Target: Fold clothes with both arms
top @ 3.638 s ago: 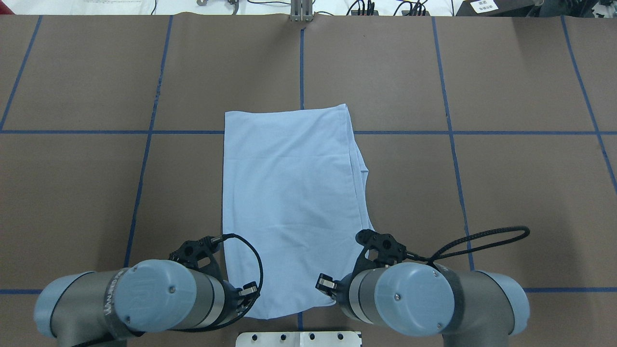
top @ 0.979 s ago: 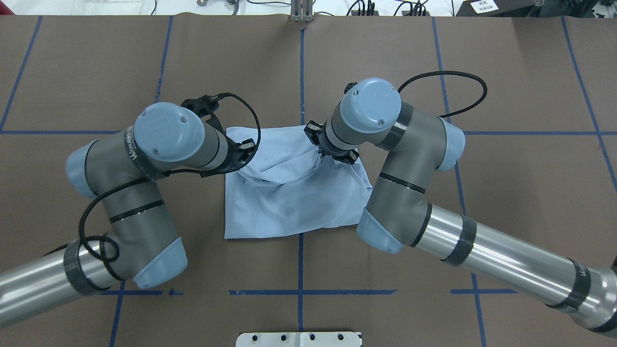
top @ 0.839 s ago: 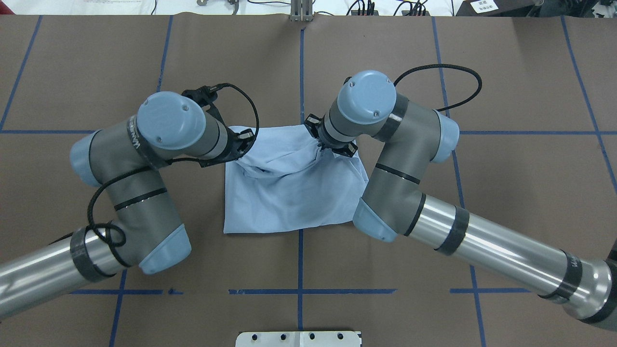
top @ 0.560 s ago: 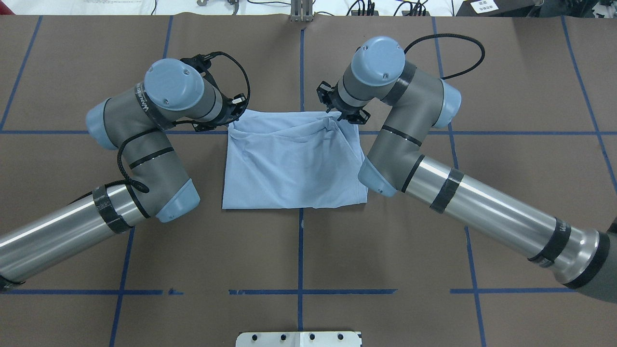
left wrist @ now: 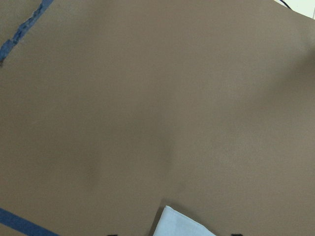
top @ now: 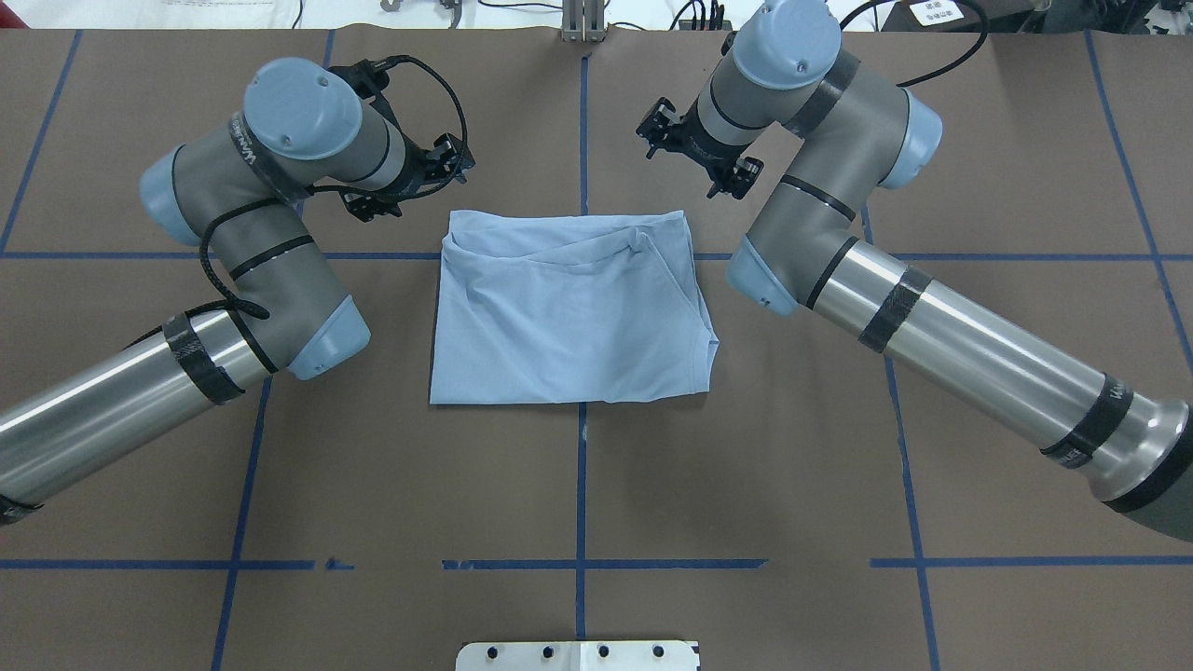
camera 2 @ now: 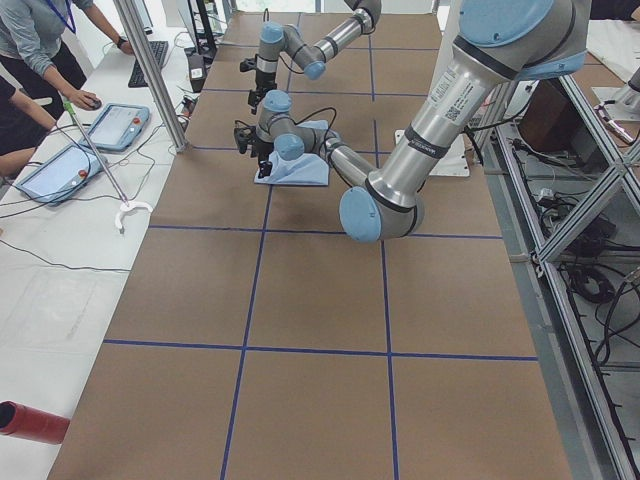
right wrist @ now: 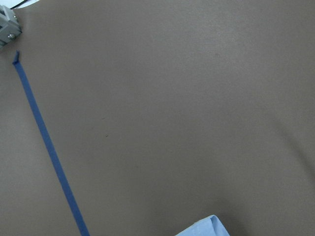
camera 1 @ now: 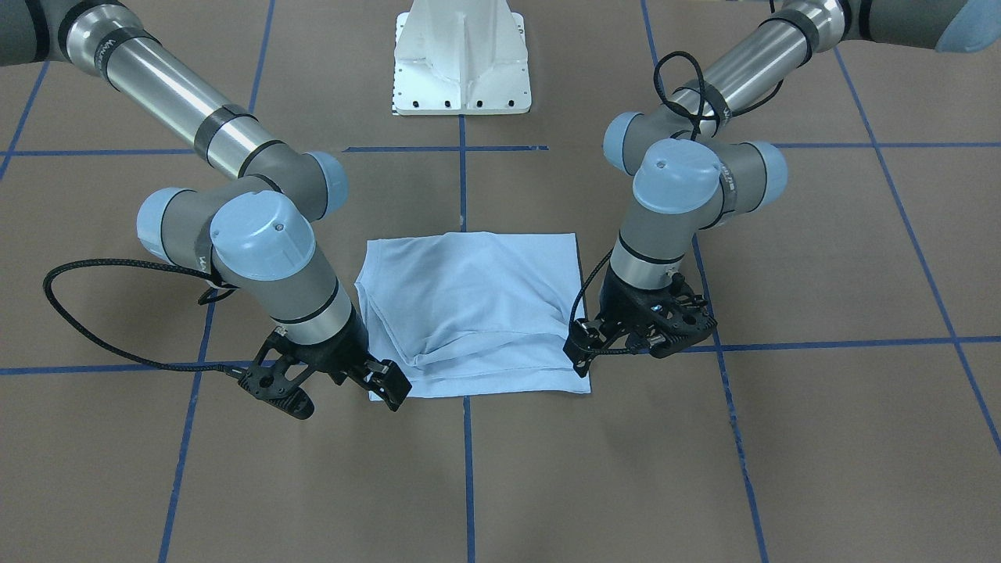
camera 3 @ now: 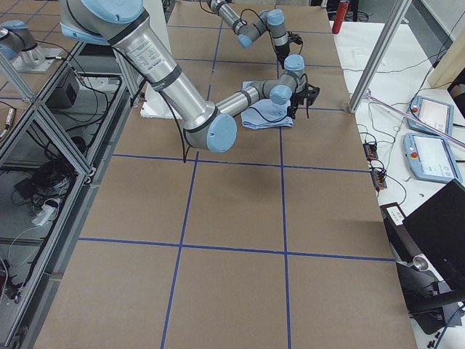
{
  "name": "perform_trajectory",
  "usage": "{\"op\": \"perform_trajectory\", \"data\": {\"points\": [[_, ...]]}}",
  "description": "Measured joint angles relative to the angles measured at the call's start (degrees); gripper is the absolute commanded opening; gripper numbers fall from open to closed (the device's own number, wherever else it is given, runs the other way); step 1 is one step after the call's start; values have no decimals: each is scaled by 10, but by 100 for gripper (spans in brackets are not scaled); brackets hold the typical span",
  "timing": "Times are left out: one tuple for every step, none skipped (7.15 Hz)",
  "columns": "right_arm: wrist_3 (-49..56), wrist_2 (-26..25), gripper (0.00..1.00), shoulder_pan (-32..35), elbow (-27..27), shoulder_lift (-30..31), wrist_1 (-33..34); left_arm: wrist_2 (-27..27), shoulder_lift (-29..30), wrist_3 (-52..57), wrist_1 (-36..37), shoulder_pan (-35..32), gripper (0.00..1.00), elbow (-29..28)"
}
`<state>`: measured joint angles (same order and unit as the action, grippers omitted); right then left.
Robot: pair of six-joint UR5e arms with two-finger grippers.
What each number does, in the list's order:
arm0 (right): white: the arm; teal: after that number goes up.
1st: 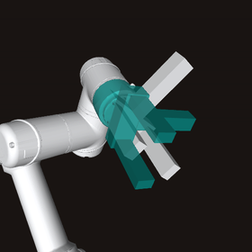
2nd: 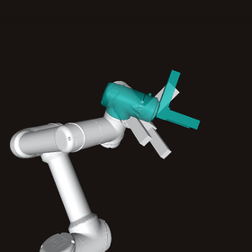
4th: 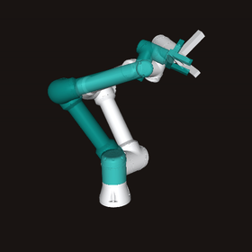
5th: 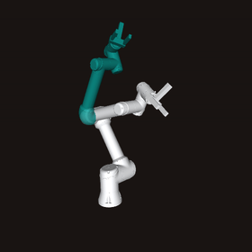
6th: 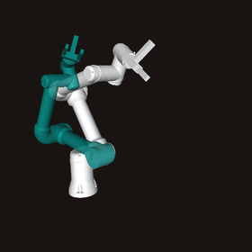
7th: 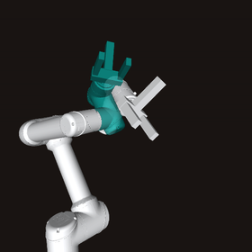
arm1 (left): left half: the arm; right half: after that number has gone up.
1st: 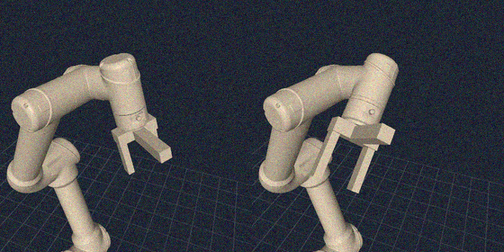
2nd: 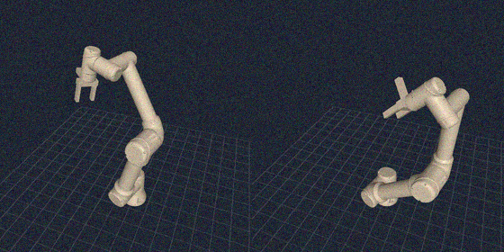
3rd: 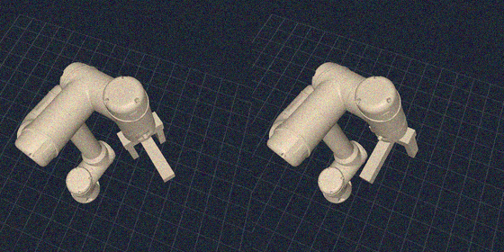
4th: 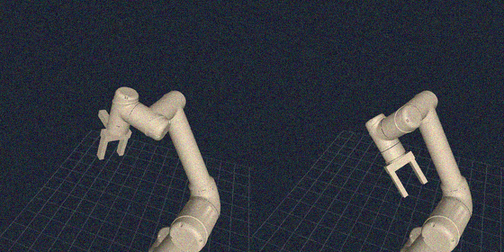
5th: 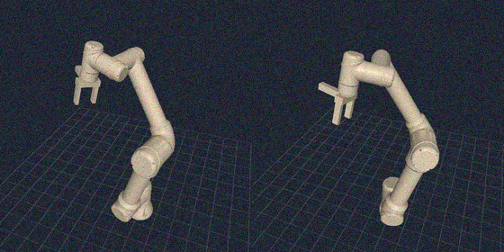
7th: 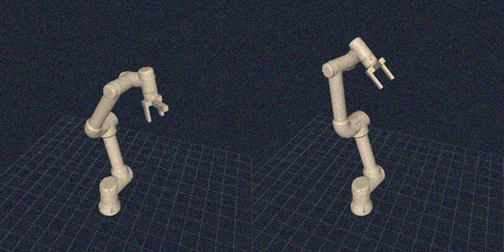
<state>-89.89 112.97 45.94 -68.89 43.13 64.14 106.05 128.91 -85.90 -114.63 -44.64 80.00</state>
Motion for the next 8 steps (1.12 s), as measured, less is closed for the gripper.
{"op": "perform_trajectory", "data": {"points": [[33,4,100,0,-9,-2,16,27,-7,26,3,-16,100,14],[96,6,100,0,-30,-1,62,52,-23,62,5,-36,100,34],[186,6,100,6,-61,5,125,84,-48,116,7,-67,100,53],[281,15,100,27,-95,23,175,114,-78,192,9,-108,100,67],[372,50,100,67,-128,59,198,136,-108,284,13,-156,100,72],[473,106,100,125,-146,107,206,149,-135,386,30,-207,100,74],[592,152,100,185,-153,161,209,160,-157,510,63,-261,100,75],[709,177,100,238,-155,214,211,173,-181,634,92,-314,100,76]]}}
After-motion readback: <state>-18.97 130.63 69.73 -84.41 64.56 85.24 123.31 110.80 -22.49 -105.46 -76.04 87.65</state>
